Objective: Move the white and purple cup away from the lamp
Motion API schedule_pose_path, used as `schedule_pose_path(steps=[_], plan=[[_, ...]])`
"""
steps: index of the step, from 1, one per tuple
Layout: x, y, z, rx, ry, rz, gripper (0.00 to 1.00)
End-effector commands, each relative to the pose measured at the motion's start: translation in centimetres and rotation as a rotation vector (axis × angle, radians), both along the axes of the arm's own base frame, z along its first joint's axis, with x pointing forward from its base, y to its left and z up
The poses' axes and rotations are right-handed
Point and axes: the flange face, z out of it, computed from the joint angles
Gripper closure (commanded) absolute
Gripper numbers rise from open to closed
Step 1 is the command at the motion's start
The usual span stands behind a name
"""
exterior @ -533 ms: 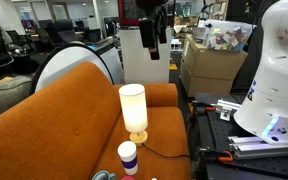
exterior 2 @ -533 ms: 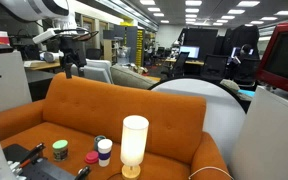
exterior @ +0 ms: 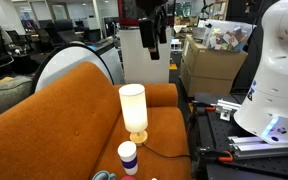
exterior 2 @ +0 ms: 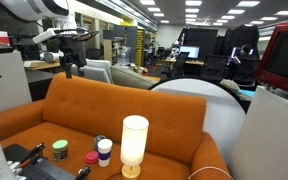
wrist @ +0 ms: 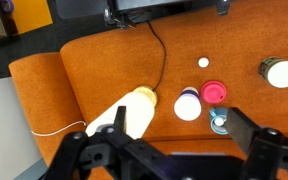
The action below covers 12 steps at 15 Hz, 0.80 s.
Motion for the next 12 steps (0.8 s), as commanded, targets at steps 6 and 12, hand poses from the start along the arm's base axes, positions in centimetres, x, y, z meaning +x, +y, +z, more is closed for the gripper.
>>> schedule_pose_path(steps=[6, 12], plan=[[1.0, -0.2, -2.4, 0.017, 0.046, -0.005, 0.0], [3.7, 0.0, -7.9, 0.09, 0.068, 0.0, 0.0]])
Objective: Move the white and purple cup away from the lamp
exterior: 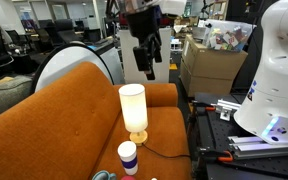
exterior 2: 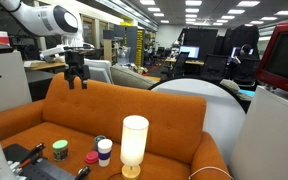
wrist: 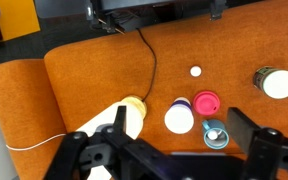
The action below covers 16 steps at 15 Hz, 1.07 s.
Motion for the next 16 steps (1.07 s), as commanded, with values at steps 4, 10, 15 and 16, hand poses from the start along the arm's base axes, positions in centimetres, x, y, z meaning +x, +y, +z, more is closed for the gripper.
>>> schedule_pose_path(steps=[4, 10, 15, 16], plan=[[2.7, -0.2, -5.4, 0.025, 0.079, -0.01, 0.0], [2.6, -0.2, -5.7, 0.041, 0.068, -0.01, 0.0], [2.9, -0.1, -6.0, 0.041, 0.055, -0.006, 0.0], [3.5, -0.3, -6.5, 0.053, 0.044, -0.013, 0.0]])
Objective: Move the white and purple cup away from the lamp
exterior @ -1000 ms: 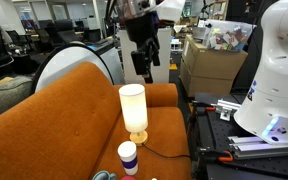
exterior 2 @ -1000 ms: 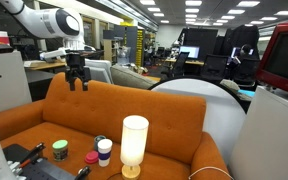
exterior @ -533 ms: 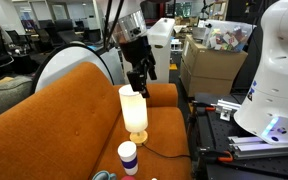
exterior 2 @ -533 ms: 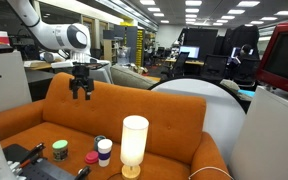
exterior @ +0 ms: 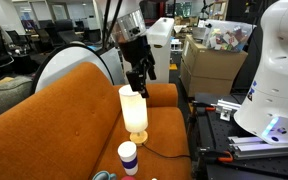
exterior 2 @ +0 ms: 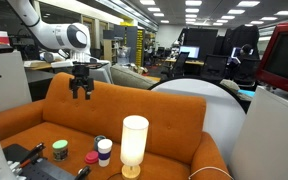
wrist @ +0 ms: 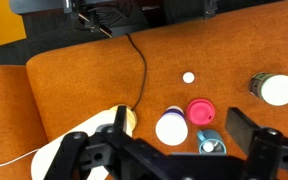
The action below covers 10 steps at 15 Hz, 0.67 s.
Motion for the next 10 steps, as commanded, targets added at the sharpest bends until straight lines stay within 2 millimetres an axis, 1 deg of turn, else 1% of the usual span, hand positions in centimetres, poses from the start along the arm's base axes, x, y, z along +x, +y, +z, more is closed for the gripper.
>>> schedule_pose_path(steps=[1, 3, 5, 6, 8, 10], plan=[[1.4, -0.4, -1.2, 0.016, -0.034, -0.011, 0.0], [2.7, -1.0, -2.9, 0.057, -0.064, -0.013, 0.0], [4.0, -1.5, -5.5, 0.089, -0.07, 0.007, 0.0], [4.5, -1.7, -7.2, 0.106, -0.061, 0.028, 0.0], [5.5, -1.8, -10.2, 0.149, -0.032, 0.077, 0.0], [6.6, -1.6, -12.8, 0.182, 0.015, 0.122, 0.0]])
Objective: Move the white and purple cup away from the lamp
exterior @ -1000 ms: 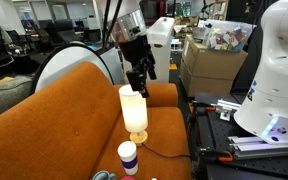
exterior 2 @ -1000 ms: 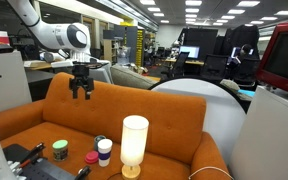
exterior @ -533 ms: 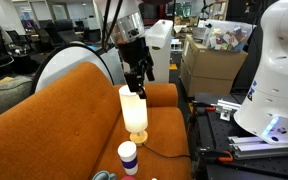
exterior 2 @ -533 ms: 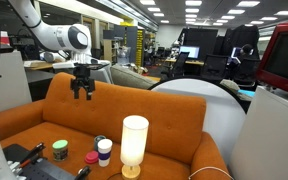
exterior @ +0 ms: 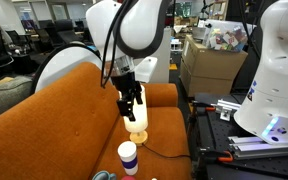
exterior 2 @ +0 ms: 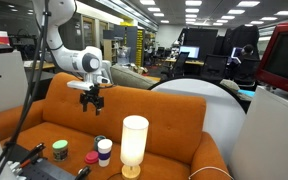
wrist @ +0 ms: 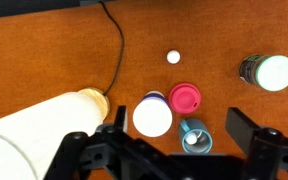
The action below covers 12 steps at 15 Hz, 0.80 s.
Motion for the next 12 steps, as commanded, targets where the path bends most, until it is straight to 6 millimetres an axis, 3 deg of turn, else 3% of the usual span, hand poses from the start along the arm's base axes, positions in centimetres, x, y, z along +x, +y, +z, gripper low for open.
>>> schedule_pose_path(steps=[1, 2, 3, 5, 12], plan=[[2.4, 0.4, -3.4, 0.061, 0.084, 0.091, 0.0], [2.6, 0.6, -3.9, 0.075, 0.135, 0.123, 0.0], [1.6, 0.4, -3.6, 0.047, 0.073, 0.076, 0.0], [2.4, 0.5, -4.5, 0.063, 0.111, 0.103, 0.0], [2.7, 0.6, -4.4, 0.07, 0.111, 0.114, 0.0]])
